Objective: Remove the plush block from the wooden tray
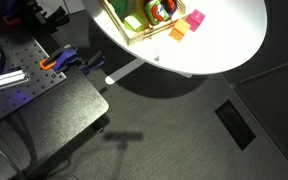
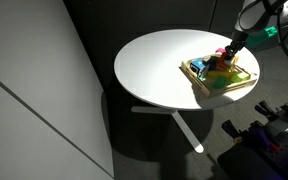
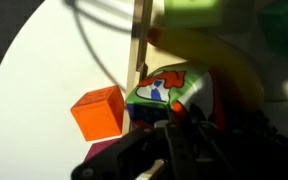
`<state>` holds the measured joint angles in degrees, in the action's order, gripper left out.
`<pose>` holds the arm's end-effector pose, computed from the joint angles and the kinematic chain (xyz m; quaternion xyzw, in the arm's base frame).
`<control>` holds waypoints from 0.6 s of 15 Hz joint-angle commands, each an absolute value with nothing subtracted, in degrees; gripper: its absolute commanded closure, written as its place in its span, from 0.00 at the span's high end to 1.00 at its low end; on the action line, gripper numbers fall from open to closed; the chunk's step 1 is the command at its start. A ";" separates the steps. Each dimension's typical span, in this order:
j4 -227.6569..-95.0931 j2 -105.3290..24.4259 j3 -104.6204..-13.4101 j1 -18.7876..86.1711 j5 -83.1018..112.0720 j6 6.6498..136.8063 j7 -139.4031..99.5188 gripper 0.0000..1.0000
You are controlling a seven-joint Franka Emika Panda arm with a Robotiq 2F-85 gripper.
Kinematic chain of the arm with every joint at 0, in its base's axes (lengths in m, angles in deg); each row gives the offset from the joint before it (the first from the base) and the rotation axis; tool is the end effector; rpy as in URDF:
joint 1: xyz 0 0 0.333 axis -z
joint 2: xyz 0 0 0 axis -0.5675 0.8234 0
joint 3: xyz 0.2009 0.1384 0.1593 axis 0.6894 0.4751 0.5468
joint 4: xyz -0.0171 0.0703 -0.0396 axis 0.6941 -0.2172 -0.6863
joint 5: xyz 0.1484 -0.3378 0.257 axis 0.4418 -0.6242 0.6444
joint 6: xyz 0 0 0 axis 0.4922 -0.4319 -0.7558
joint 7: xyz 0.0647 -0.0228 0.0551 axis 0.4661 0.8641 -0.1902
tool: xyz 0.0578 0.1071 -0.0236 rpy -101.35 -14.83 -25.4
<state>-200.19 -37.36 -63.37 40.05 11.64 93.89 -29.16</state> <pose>0.5468 -0.1367 0.1222 0.9971 -0.0293 0.0446 0.0540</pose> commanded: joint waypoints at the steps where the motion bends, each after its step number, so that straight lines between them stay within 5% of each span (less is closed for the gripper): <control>1: -198.44 -40.66 -62.74 41.73 14.01 88.14 -28.95 0.03; 9: -191.21 -42.04 -63.37 41.67 15.55 87.49 -23.93 0.03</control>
<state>-194.23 -41.83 -63.35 41.79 14.80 86.93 -27.08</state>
